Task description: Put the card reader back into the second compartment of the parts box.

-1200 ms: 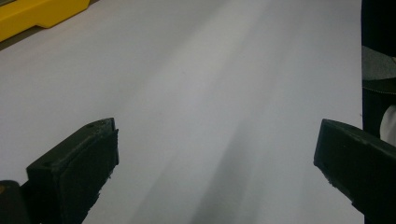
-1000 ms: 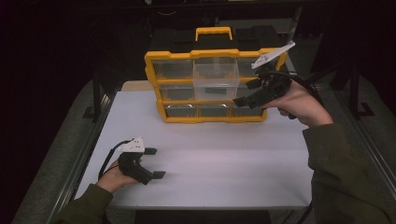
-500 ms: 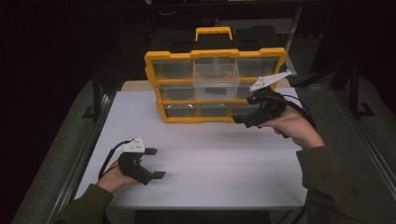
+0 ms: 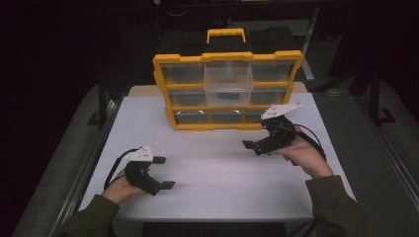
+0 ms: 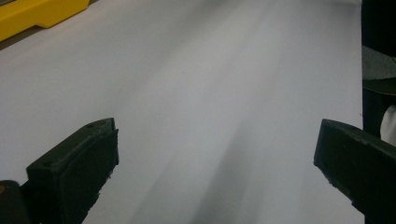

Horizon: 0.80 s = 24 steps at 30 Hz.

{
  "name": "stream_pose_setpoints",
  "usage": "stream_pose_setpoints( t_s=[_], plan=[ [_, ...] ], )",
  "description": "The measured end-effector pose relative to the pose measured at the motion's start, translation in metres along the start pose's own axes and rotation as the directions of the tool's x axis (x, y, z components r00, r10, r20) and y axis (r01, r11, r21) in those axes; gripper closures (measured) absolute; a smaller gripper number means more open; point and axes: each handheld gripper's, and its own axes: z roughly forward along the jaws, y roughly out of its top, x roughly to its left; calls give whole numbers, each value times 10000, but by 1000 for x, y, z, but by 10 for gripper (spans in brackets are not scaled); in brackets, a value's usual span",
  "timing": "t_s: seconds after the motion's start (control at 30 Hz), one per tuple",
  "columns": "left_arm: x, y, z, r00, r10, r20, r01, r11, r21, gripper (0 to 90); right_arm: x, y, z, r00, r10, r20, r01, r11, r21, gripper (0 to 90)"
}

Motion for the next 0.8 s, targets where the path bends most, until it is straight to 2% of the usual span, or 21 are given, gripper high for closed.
stream_pose_setpoints(
  t_s=[0.27,0.53,0.8],
  plan=[
    [0,0,0,10000,19,-26,-19,10000,7,0,8,-29,11,9999,118,-59,-119,9998,-146,1],
    [0,0,-1,10000,52,-43,-52,10000,-11,0,10,-53,16,9994,313,126,-309,9988,-370,1],
    [-1,0,-1,9999,105,-94,-105,9999,-37,0,13,-75,20,9990,416,140,-412,9988,-277,1]
  ],
)
